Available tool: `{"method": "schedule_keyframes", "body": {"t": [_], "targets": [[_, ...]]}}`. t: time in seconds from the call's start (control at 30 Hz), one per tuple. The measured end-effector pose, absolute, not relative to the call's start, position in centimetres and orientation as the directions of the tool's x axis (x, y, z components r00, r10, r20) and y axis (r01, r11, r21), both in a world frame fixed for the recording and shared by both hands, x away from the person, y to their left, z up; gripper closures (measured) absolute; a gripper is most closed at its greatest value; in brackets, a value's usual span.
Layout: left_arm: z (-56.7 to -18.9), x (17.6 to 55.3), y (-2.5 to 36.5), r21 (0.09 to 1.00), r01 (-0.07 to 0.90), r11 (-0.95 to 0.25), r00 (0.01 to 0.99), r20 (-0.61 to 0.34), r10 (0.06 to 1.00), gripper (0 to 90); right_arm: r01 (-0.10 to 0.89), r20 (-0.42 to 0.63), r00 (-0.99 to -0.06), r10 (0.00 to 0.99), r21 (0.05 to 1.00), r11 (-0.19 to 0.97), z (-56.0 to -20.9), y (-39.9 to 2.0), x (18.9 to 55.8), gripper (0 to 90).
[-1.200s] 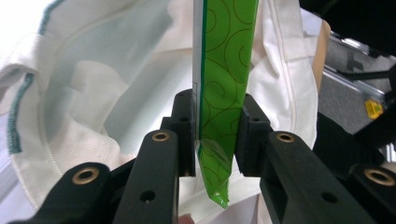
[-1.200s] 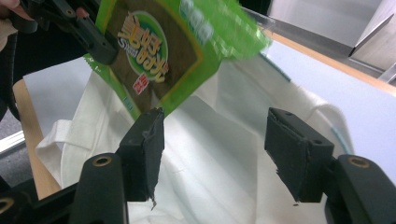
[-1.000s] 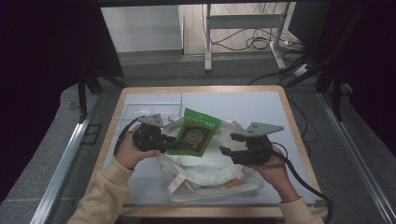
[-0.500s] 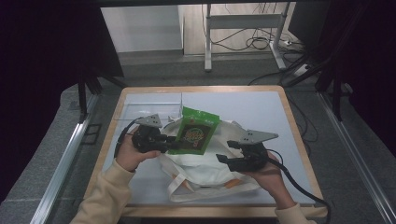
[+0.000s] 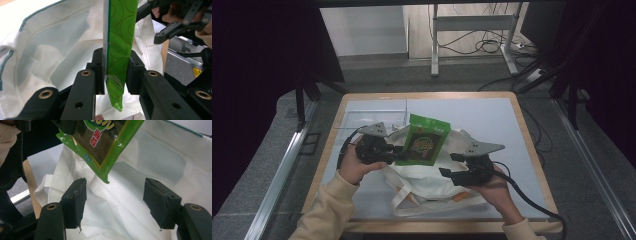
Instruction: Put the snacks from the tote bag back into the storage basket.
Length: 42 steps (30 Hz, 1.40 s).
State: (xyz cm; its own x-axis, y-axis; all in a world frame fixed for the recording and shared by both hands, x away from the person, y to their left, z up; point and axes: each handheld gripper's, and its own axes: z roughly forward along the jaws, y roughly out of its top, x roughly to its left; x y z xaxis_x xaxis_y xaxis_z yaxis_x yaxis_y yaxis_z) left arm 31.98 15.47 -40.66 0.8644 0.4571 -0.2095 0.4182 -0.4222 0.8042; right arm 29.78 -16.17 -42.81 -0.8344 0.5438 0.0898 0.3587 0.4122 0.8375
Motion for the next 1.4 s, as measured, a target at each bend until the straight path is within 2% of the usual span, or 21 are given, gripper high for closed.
{"method": "schedule_keyframes", "body": {"t": [0.93, 1.03, 1.13, 1.4], "targets": [[-40.4, 31.3, 14.4, 0.837, 0.389, -0.384, 0.888, -0.229, 0.400, 73.0, 0.336, 0.109, -0.869, 0.483, 0.846, 0.413, -43.0, -13.6, 30.8, 36.2], [-40.5, 31.3, 14.5, 0.838, 0.388, -0.383, 0.889, -0.230, 0.396, 73.0, 0.340, 0.124, -0.872, 0.474, 0.849, 0.403, -43.0, -13.4, 31.0, 41.8], [-40.6, 31.4, 14.6, 0.836, 0.390, -0.385, 0.889, -0.234, 0.393, 72.9, 0.345, 0.145, -0.879, 0.453, 0.851, 0.396, -43.2, -13.4, 31.2, 51.1], [-41.3, 31.9, 15.0, 0.834, 0.400, -0.380, 0.889, -0.252, 0.381, 71.6, 0.361, 0.186, -0.887, 0.423, 0.850, 0.383, -43.1, -13.8, 31.5, 63.5]]}}
